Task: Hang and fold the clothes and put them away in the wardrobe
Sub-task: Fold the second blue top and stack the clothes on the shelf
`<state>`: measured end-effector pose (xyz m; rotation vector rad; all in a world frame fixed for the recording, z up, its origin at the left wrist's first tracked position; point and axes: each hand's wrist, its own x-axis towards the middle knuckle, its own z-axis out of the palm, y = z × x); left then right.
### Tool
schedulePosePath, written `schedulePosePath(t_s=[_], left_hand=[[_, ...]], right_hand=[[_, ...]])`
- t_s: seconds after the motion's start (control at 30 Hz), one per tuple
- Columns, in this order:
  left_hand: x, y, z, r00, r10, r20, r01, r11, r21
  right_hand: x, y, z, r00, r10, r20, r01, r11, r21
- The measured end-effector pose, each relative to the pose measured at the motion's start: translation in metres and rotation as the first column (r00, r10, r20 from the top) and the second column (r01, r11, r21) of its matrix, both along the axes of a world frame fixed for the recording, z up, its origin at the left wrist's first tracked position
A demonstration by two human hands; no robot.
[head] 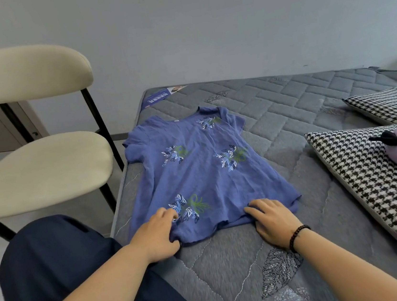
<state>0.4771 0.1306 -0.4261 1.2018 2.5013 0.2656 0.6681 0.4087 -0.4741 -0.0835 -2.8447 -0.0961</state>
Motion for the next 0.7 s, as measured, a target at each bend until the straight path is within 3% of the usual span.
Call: schedulePosePath(t_s=[0.1, 0.2, 0.27, 0.3, 0.33, 0.4, 0.47, 0.6, 0.7], left_hand=[[0.006, 0.004, -0.001, 0.986, -0.123, -0.114, 0.113, 0.989, -0.095], [0.006, 0.004, 0.003, 0.995, -0.045, -0.088, 0.039, 0.997, -0.061], [0.004, 0.004, 0.003, 0.998, 0.039, -0.051, -0.041, 0.999, -0.037], [0.003, 0.004, 0.003, 0.996, 0.077, -0.035, -0.077, 0.997, -0.023], [0.002, 0.003, 0.001, 0.993, 0.116, -0.012, -0.116, 0.993, -0.008], [-0.002, 0.003, -0.002, 0.981, 0.188, 0.049, -0.190, 0.982, 0.021], [-0.005, 0.003, -0.005, 0.971, 0.218, 0.093, -0.222, 0.975, 0.031], [-0.005, 0.002, -0.003, 0.968, 0.220, 0.119, -0.227, 0.972, 0.052], [-0.003, 0.001, 0.004, 0.978, 0.185, 0.098, -0.188, 0.982, 0.022]], right_hand=[[-0.018, -0.003, 0.006, 0.999, -0.040, 0.018, 0.040, 0.999, 0.034], [-0.029, -0.009, 0.029, 0.974, -0.225, 0.023, 0.226, 0.965, -0.136], [-0.032, -0.008, 0.043, 0.906, -0.378, 0.192, 0.422, 0.844, -0.330], [-0.033, -0.009, 0.047, 0.881, -0.377, 0.286, 0.466, 0.797, -0.385], [-0.033, -0.012, 0.052, 0.871, -0.345, 0.350, 0.465, 0.807, -0.363], [-0.036, -0.026, 0.056, 0.859, -0.238, 0.454, 0.324, 0.938, -0.121], [-0.041, -0.041, 0.050, 0.868, -0.204, 0.453, 0.189, 0.979, 0.079], [-0.047, -0.063, 0.036, 0.955, -0.001, 0.296, -0.022, 0.997, 0.074], [-0.051, -0.077, 0.029, 0.945, 0.094, 0.314, -0.119, 0.991, 0.059]])
